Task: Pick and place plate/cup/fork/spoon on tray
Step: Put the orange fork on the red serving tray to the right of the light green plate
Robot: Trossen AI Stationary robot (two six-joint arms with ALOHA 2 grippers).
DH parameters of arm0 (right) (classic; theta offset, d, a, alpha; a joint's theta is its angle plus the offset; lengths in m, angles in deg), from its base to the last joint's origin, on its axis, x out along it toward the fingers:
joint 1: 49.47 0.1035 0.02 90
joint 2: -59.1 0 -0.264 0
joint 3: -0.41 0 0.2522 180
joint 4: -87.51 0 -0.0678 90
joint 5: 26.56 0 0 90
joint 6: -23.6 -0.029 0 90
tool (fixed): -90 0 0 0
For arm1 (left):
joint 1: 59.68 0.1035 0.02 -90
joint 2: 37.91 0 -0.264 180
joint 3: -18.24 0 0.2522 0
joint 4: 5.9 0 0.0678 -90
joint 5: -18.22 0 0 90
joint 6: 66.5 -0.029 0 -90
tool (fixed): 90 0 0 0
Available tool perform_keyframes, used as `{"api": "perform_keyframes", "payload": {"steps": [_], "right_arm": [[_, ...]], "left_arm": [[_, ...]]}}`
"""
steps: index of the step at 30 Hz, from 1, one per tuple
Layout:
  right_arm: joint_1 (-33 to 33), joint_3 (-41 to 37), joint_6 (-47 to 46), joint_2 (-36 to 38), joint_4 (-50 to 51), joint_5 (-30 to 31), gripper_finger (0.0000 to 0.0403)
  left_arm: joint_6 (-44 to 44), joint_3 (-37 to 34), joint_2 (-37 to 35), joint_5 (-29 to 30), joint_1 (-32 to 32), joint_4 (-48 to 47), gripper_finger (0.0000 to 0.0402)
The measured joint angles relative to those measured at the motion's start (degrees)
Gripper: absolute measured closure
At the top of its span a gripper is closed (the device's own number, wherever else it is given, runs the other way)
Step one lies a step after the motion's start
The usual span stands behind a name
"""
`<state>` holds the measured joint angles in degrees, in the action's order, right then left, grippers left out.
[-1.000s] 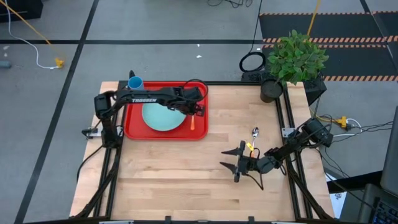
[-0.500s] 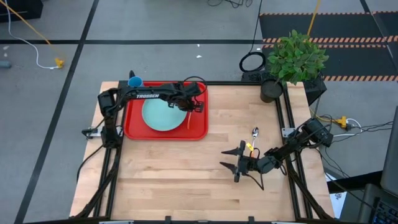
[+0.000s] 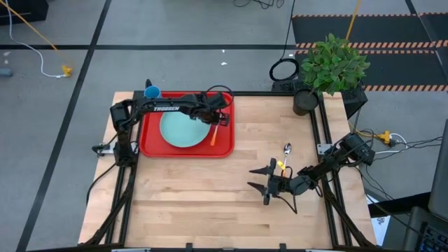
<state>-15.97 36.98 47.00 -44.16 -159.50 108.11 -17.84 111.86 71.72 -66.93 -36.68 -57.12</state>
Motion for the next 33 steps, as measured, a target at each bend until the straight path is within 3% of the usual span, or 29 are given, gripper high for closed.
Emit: {"api": "perform_keyframes", "payload": {"steps": [13, 24, 33], "right_arm": [[0.0, 0.0, -0.2, 0.0, 0.83, 0.0, 0.0183], [-0.07, 0.0, -0.2, 0.0, 0.88, 0.09, 0.0183], [-0.81, 0.02, -0.22, 0.0, 0.36, 2.27, 0.0183]], "left_arm": [[-4.85, -0.02, 0.0, 2.2, -2.89, 4.28, 0.0325], [-0.69, -0.02, 0.0, 14.67, -10.75, 7.05, 0.0325], [-0.36, 0.2, 8.39, 16.91, -11.3, 8.87, 0.0325]]}}
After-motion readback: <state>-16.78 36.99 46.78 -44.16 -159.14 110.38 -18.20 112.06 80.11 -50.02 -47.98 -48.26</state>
